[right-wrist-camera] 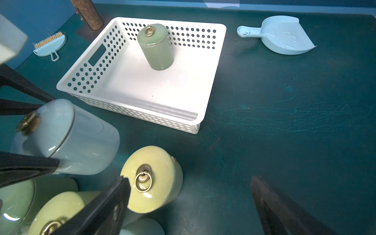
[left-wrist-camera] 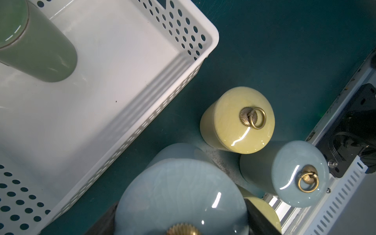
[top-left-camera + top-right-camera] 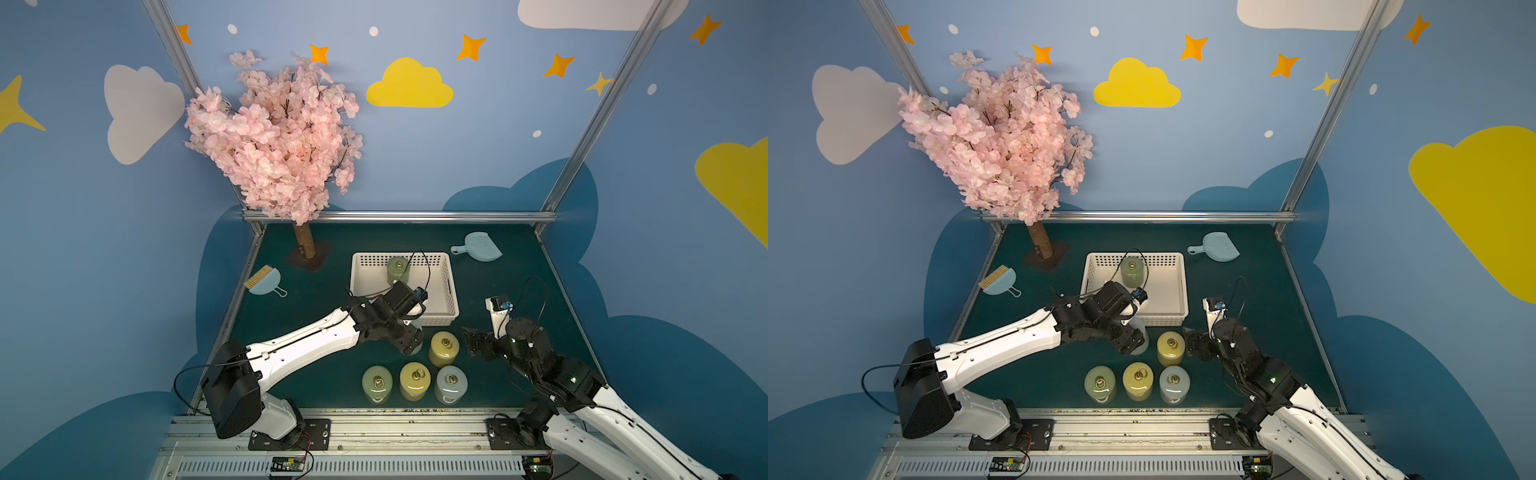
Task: Take the tea canister out of the basket
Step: Place the tea canister at the center of the board.
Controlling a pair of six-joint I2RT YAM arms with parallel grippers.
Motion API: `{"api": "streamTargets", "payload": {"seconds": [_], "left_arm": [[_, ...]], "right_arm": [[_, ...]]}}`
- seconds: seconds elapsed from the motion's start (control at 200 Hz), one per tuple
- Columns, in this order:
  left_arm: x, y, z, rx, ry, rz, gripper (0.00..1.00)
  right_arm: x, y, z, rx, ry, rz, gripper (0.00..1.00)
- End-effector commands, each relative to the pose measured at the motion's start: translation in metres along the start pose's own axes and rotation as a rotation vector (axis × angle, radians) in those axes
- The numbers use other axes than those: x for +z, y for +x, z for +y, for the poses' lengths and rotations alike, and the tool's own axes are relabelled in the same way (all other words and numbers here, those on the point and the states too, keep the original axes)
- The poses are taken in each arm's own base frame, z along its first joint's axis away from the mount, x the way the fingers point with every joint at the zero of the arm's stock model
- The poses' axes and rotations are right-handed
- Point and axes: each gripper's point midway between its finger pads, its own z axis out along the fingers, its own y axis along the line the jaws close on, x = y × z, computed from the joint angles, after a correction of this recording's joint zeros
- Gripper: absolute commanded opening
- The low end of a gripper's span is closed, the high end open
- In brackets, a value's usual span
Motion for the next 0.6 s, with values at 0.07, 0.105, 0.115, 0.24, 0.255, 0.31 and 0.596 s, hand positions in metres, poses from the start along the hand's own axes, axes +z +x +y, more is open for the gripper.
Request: {"api": "streamTargets", "payload": {"seconds": [0.07,0.105,0.115,0.24,0.255,0.31,0.596], "left_arm": [[-0.003,-0.021,-0.007,0.008,0.01,-0.08,0.43],[-0.001,-0.021,-0.007,0.01,0.011,-0.077,0.43],[0.0,-0.02,-0.007,0.009,0.008,-0.074,0.43],[0.008,-0.017,-0.008,0.011,0.008,-0.063,0.43],[0.009,-0.016,-0.008,0.01,0.007,-0.062,0.43],[0.012,-0.015,-0.008,0.01,0.002,-0.057,0.42],[0.027,-0.008,-0.008,0.016,-0.015,-0.027,0.42]], "right_arm": [[0.0,0.004,-0.003,0.011,0.012,0.006,0.98],[0.0,0.005,-0.004,0.011,0.013,0.008,0.98],[0.0,0.004,-0.004,0.012,0.013,0.006,0.98],[0.0,0.005,-0.004,0.011,0.012,0.006,0.98],[0.0,0.004,-0.004,0.011,0.013,0.003,0.98],[0.0,0.005,-0.004,0.01,0.014,0.005,0.98],[0.001,0.006,-0.004,0.009,0.016,0.009,0.99]]}}
